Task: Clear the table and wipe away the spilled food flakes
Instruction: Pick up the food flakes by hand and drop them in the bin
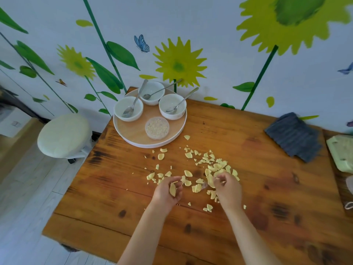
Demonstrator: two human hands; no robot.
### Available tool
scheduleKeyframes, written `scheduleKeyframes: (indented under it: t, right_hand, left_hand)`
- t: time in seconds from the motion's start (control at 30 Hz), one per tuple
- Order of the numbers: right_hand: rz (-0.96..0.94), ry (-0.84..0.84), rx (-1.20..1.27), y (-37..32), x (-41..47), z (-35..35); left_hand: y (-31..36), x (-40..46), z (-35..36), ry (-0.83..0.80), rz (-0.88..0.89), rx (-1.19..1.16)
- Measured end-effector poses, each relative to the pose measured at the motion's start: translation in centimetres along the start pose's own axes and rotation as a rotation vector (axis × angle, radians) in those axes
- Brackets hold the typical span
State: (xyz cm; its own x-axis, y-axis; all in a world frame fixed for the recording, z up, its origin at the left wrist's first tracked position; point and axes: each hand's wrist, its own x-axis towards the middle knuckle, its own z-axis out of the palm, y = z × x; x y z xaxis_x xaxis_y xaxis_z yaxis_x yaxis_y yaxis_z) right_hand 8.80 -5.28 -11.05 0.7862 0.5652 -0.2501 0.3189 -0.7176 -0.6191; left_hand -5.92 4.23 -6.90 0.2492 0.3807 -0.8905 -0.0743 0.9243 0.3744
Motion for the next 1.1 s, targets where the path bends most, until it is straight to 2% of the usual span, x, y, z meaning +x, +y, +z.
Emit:
scheduleKeyframes:
  t: [0.1,0.2,0.3,0.4,0.47,0.57,0.63,0.73,0.83,0.97,1.1]
  right_hand:
    - [-0.042,-0.079,-0.224,0.7,0.1,0.7]
    - [-0.018,-0.052,-0.249,0.9,0.1,1.0]
    - [-0.005,-0.026,-0.194,0.9,-0.1,0.9]
    - [0.01,0.005,0.017,0.1,-0.7,0.0]
    - [-0.081,-0.096,0.144,-1.1,-1.8,-0.8]
    - [-0.289,-0.387,0.214,-3.6,-3.9,-1.7]
    - [-0.338,-0.455,0.179,-4.2,-4.1,-1.7]
    - [-0.297,-0.32,0.123,-4.1,-2.5,-1.3]
    - [-0.267,-0.224,0.074,-4.1,-0.4,-0.6]
    - [-0.396,-0.308,-0.124,-4.8,1.4,1.7]
    - [-0.396,-0.385,-0.351,-5.2,1.9,3.7]
  left_hand:
    - [0.0,-0.1,-0.4,0.015,-0.003,-0.008]
    - [-0.2,-0.2,-0.6,-0.006,-0.007,0.007]
    - [-0.4,-0.2,-0.9,-0.001,-0.005,0.025]
    - [-0.6,-0.1,-0.7,0.0,0.003,0.037]
    - [-0.9,0.0,-0.4,-0.004,-0.01,0.043]
    - [-1.5,0.1,0.5,0.001,-0.048,0.086]
    - [-1.8,0.1,1.0,0.01,-0.069,0.072]
    - [-1.7,-0.1,1.2,-0.018,-0.075,0.072]
    - [-1.2,0.2,0.5,0.029,-0.072,0.071]
    - [-0.6,0.7,-0.7,0.071,-0.055,0.042]
    - [-0.1,0.8,-1.5,0.101,-0.051,0.004]
